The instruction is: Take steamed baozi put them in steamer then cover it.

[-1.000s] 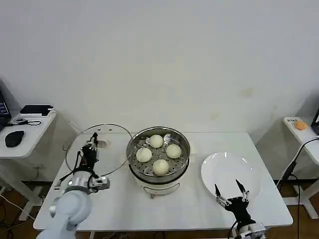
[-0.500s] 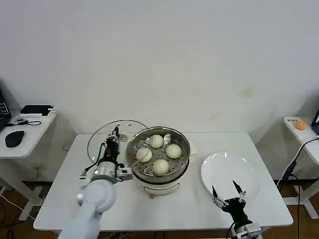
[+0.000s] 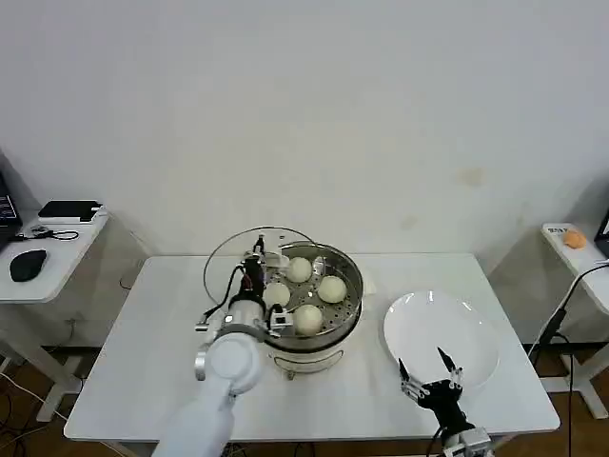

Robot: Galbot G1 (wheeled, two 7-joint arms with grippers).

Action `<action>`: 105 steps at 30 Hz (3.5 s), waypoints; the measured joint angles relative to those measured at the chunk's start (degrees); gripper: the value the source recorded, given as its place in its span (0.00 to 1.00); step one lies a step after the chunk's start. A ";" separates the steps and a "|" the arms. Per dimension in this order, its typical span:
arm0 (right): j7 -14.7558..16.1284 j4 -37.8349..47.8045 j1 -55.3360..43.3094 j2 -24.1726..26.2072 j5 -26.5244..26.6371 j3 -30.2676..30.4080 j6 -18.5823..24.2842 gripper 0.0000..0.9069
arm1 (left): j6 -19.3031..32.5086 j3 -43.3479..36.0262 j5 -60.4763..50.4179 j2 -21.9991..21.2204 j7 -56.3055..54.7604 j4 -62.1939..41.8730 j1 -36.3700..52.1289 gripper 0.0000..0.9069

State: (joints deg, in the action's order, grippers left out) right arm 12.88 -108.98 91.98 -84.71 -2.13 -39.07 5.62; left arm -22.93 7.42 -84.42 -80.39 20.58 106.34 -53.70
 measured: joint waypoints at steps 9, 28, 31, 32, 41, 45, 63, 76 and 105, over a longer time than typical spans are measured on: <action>0.15 0.43 0.09 -0.12 -0.21 0.15 0.10 1.00 | 0.23 -2.60 -3.88 -3.98 0.33 -1.99 0.09 0.00; 0.45 1.00 0.04 -0.12 -0.43 0.69 0.20 1.00 | 0.95 -4.71 -8.36 -8.57 0.34 -4.32 -1.39 0.00; 0.48 1.04 0.03 -0.13 -0.43 0.86 0.24 1.00 | 1.09 -4.69 -8.74 -8.98 0.30 -4.68 -1.38 0.00; 0.50 1.06 0.03 -0.15 -0.43 0.91 0.25 1.00 | 1.21 -4.67 -8.93 -9.13 0.25 -4.85 -1.37 0.00; 0.68 1.19 0.08 0.04 -0.42 0.98 0.29 1.00 | 1.53 -4.27 -9.46 -9.97 -0.25 -5.95 -1.20 0.00; 0.83 1.24 0.03 0.17 -0.40 1.14 0.29 1.00 | 1.64 -4.20 -9.42 -10.33 -0.53 -6.09 -1.53 1.00; 1.10 1.40 0.09 0.33 -0.59 2.05 0.17 1.00 | 1.87 -3.77 -7.85 -9.71 -1.35 -3.00 -3.66 1.00; 0.89 1.70 0.27 0.78 -0.32 2.14 -0.04 1.00 | 2.68 -2.70 -2.71 -4.06 -2.22 6.37 -8.65 1.00; -0.68 -1.91 3.54 4.14 3.69 3.59 -1.54 1.00 | 22.36 24.04 76.64 7.33 -27.26 11.09 -36.49 1.00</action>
State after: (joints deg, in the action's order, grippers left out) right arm 12.20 -110.88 95.52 -80.56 1.56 -35.48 4.08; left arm -0.58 31.46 -7.78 -73.06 -6.68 117.42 -90.19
